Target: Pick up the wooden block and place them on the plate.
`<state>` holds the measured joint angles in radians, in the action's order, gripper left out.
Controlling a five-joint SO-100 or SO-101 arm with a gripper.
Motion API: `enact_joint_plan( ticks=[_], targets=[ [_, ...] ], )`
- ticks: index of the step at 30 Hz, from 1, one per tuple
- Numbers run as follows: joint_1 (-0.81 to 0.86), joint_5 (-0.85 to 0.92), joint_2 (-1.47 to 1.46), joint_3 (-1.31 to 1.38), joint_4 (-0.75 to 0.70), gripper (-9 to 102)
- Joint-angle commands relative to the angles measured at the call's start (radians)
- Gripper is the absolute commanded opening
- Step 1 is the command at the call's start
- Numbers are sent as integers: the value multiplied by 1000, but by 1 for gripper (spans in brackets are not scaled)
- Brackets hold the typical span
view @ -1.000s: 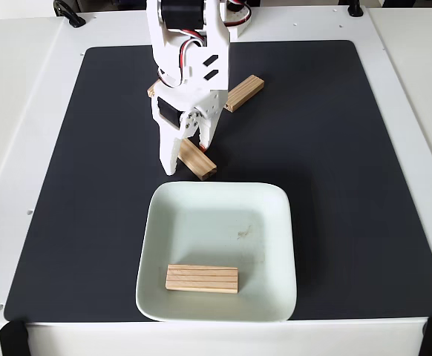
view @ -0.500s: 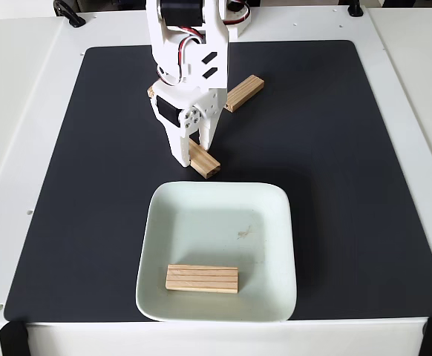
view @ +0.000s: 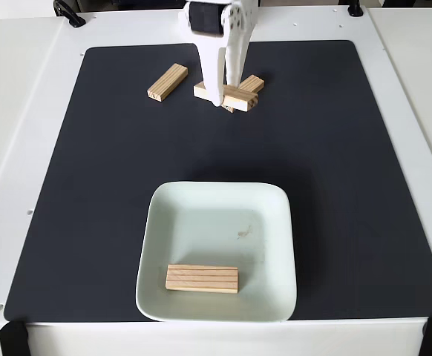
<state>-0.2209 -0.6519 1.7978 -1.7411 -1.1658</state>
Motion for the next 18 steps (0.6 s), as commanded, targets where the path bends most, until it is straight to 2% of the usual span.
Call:
enact_joint_plan(
  ticks=[1,6,10,14,18],
  targets=[
    [28,140,140,-43,133,1],
    [109,413,156,-25,383,1],
    [109,598,75,63,517,1],
    [107,643,-133,261,617,1],
    [91,649,-387,503,643,1]
  ],
)
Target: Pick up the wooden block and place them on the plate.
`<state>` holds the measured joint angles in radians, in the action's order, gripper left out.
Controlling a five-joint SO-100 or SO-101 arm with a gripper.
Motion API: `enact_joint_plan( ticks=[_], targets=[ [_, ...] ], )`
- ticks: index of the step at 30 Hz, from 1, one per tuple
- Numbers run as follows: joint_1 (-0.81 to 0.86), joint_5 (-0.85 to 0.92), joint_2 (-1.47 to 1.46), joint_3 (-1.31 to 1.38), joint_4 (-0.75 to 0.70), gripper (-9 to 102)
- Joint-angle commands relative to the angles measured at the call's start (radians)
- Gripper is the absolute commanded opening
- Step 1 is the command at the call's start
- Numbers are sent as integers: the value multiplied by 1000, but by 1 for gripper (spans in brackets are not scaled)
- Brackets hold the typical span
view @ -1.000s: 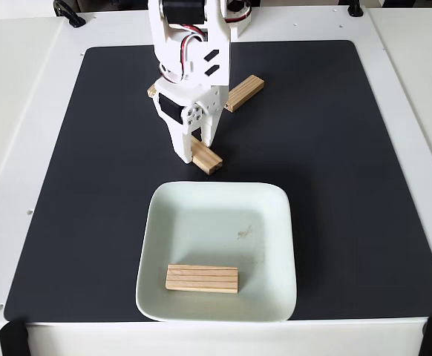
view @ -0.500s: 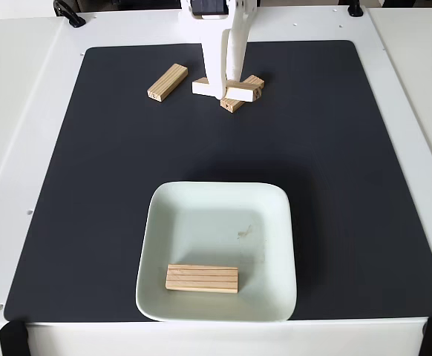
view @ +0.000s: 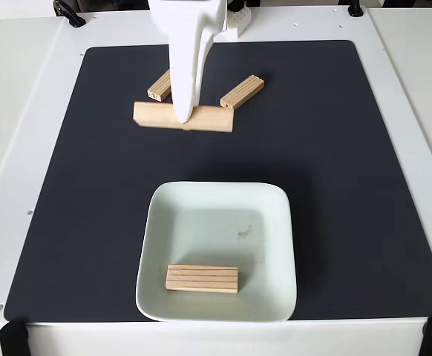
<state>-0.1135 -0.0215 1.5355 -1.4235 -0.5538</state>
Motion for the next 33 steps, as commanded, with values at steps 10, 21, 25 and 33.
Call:
enact_joint_plan(
  ticks=[10,21,25,33],
  targets=[
    [-28,26,-650,739,31,1],
    [-49,26,-900,922,31,1],
    [-61,14,-910,920,20,1],
    [-67,12,-905,917,17,2]
  ],
)
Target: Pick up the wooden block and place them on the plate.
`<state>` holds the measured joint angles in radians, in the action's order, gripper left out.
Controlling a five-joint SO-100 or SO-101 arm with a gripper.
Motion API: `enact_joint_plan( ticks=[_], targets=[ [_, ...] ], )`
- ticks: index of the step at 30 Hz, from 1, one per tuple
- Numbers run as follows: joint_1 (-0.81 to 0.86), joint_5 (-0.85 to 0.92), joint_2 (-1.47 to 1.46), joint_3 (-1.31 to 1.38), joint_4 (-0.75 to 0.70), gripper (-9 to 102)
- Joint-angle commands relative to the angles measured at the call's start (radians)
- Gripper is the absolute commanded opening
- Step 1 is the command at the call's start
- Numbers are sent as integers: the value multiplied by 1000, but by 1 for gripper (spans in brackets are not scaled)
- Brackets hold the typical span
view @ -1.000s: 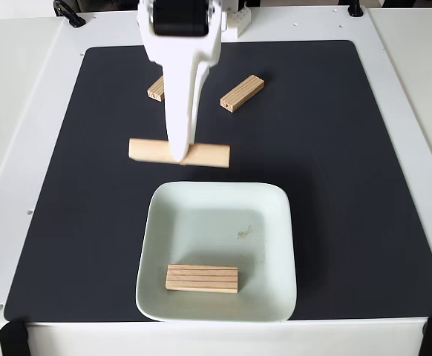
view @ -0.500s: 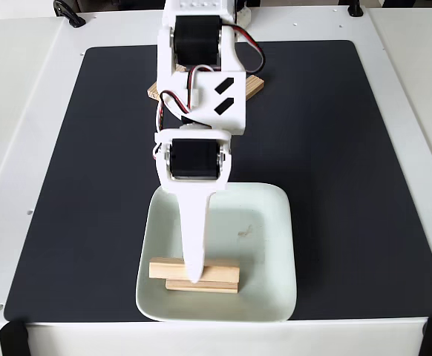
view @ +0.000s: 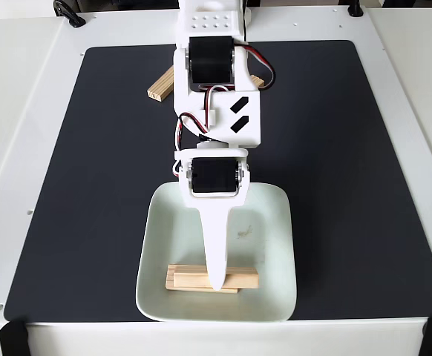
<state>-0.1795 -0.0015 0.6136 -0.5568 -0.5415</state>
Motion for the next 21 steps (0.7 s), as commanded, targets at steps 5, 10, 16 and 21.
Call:
enact_joint_plan(
  ticks=[5,10,16,21],
  targets=[
    [-3,-8,21,51,-15,2],
    [-3,-8,26,52,-117,2],
    [-3,-11,66,51,-158,2],
    [-15,-11,74,51,-158,2]
  ],
)
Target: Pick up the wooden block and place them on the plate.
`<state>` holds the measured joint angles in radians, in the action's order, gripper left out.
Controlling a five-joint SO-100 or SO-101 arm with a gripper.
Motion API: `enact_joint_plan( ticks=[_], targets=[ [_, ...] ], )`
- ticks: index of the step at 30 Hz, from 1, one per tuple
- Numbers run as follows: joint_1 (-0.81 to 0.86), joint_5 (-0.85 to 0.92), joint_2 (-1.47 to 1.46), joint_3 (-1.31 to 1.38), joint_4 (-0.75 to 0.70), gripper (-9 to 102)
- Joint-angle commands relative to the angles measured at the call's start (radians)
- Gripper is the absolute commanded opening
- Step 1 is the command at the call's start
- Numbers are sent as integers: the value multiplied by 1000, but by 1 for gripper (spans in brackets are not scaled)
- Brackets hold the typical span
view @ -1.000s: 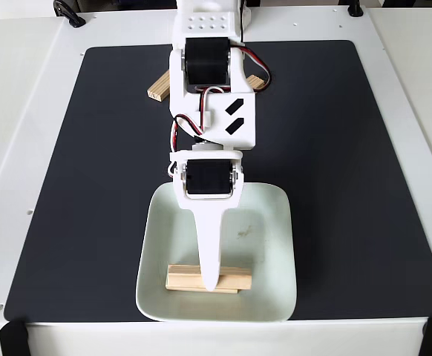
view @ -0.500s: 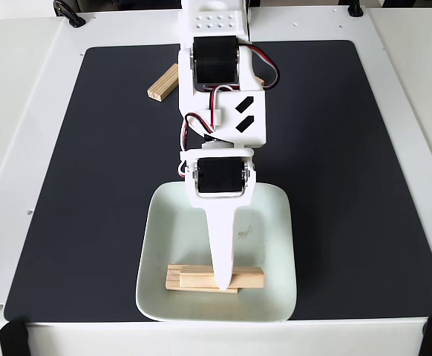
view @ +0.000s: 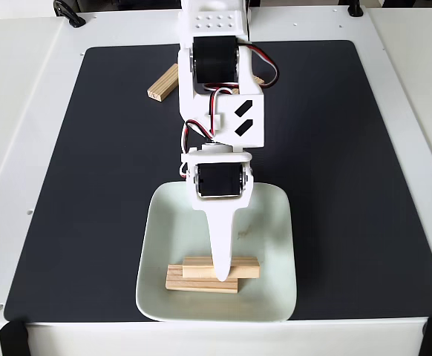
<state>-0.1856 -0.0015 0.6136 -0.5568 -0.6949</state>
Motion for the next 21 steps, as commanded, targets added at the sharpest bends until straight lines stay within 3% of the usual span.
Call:
enact_joint_plan(
  ticks=[1,9,21],
  targets=[
    [-11,-12,75,51,-5,2],
    [-35,-71,129,51,-3,20],
    [-44,-71,183,48,-8,21]
  ],
)
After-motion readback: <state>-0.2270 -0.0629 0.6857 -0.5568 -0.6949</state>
